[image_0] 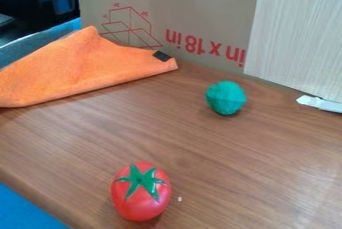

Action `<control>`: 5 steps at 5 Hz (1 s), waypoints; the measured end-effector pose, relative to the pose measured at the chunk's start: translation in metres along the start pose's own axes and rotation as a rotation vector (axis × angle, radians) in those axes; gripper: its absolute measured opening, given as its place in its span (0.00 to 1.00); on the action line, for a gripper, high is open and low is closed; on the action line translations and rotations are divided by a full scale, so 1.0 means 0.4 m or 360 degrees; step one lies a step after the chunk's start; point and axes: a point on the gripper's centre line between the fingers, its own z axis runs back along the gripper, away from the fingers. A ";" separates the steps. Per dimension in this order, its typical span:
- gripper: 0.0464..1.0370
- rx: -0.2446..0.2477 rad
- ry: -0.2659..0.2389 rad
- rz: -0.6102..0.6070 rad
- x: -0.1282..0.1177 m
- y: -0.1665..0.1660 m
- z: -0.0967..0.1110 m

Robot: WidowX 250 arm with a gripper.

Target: Unfold the orange cloth from top left to bottom right

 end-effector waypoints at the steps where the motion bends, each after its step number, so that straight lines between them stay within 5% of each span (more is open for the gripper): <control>1: 0.96 -0.0049 0.0044 0.0013 -0.002 -0.002 -0.038; 5: 0.96 -0.0006 0.0100 0.0135 -0.011 0.128 -0.093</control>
